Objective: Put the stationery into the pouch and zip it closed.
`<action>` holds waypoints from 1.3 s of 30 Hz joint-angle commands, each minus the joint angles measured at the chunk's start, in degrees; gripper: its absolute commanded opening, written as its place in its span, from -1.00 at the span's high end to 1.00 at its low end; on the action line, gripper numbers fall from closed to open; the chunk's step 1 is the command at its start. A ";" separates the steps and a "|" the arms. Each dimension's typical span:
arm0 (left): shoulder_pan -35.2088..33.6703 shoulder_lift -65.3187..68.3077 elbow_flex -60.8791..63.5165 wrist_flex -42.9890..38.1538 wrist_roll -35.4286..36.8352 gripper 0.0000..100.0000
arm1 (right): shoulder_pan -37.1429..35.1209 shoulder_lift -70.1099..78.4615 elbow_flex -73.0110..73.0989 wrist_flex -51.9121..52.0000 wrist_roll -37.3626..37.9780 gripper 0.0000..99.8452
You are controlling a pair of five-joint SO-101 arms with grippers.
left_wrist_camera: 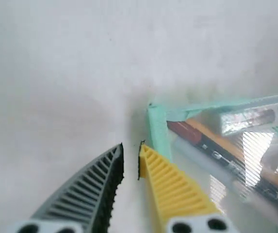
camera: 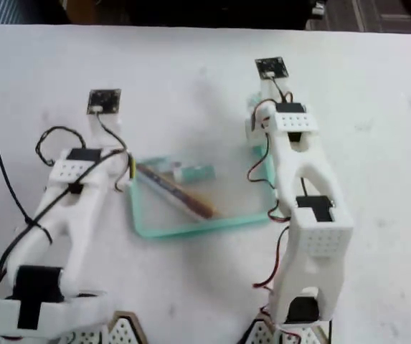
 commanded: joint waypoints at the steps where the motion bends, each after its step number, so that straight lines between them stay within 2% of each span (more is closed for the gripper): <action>1: 0.84 3.56 -4.31 -2.46 -0.35 0.83 | 0.40 -0.66 -2.55 3.82 0.26 0.97; 8: 0.57 11.21 -10.90 0.88 0.00 0.83 | 1.10 -0.40 -2.46 8.31 0.26 0.97; 29: 0.57 11.12 -11.52 -0.70 0.00 0.83 | 1.01 -0.92 -0.18 8.48 0.18 0.97; 35: -0.75 4.00 -7.82 -1.14 0.00 0.83 | 1.36 -2.51 0.18 8.92 -4.57 0.97; 39: -2.59 -2.86 -2.37 -4.66 -0.18 0.83 | 1.27 -6.81 3.87 7.60 -5.27 0.97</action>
